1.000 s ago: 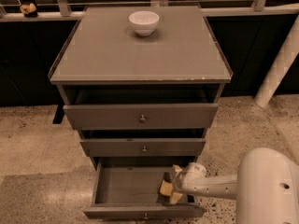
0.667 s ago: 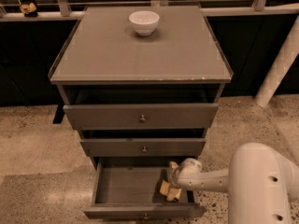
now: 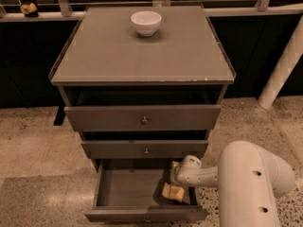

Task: Pick sponge from bottom drawer and place on counter

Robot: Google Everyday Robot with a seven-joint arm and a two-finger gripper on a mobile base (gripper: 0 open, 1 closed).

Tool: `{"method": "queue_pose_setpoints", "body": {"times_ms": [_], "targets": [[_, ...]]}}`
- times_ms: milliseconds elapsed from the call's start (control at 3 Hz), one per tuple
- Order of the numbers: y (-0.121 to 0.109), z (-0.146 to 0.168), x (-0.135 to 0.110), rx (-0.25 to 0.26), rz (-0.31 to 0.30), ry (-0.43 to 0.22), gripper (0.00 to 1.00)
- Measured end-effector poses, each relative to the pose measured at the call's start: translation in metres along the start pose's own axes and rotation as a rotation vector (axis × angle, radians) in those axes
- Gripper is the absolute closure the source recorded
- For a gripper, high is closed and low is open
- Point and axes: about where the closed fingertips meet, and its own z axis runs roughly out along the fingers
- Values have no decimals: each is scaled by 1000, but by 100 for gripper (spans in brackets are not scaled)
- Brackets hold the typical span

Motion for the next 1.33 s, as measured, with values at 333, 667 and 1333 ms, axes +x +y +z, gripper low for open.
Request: {"method": "queue_pose_setpoints", "body": {"times_ms": [333,667,1333], "targets": [[6,9,20,13,67,-5,0],[43,7,48,62,74,-16,0],[45,42,43,35,96,-16,0]]}}
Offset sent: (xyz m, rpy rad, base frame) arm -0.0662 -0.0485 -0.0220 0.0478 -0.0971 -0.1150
